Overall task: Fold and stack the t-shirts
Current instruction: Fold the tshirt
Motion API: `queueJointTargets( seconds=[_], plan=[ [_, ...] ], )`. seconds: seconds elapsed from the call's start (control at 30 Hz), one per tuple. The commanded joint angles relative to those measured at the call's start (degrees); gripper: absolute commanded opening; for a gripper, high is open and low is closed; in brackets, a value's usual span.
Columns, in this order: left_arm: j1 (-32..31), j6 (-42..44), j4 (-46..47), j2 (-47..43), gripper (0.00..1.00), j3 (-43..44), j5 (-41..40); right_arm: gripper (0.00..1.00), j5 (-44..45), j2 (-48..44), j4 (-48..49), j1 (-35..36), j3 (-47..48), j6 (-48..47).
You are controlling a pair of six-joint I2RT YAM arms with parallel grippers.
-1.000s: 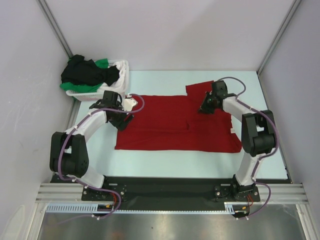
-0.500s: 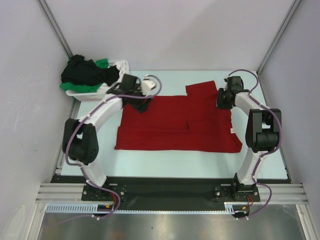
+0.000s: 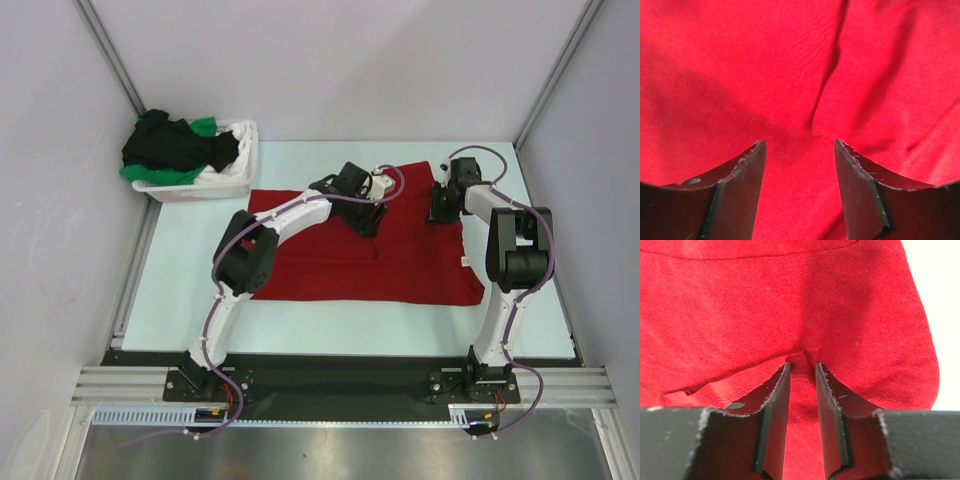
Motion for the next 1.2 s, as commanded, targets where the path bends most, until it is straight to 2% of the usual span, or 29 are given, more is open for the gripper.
queueJointTargets(
  seconds=[0.0, 0.33, 0.5, 0.6, 0.77, 0.8, 0.9, 1.17],
  plan=[
    [0.2, -5.6, 0.6, 2.0, 0.61, 3.8, 1.4, 0.31, -1.2, -0.2, 1.8, 0.3, 1.6, -0.7],
    [-1.6, -6.4, 4.1, 3.0, 0.58, 0.5, 4.8, 0.17, -1.2, -1.3, 2.8, 0.4, -0.5, 0.1],
    [-1.8, -7.6, 4.3, 3.6, 0.54, 1.8, 6.0, 0.14, -1.7, -2.2, 3.3, 0.5, -1.4, 0.4],
    [-2.1, -8.0, 3.7, 4.4, 0.46, 1.7, 6.1, 0.11, -1.6, -2.1, 3.6, 0.3, -1.6, 0.6],
    [-2.1, -7.4, 2.2, 4.9, 0.26, 1.7, 8.6, 0.02, -0.3, -2.2, 2.4, 0.3, -0.8, 0.9],
    [-2.2, -7.4, 2.2, 4.9, 0.17, 1.7, 9.4, 0.0, -0.5, -2.3, 2.4, 0.2, -0.8, 0.9],
    [-2.3, -7.0, 2.1, 4.7, 0.0, 2.3, 8.7, 0.0, -0.6, -3.6, 2.5, 0.1, -0.7, 0.9],
    [-2.1, -0.7, 1.6, 2.2, 0.0, 6.8, 0.9, 0.0, 0.6, -9.6, 6.2, -0.2, -4.1, 2.8]
  ],
)
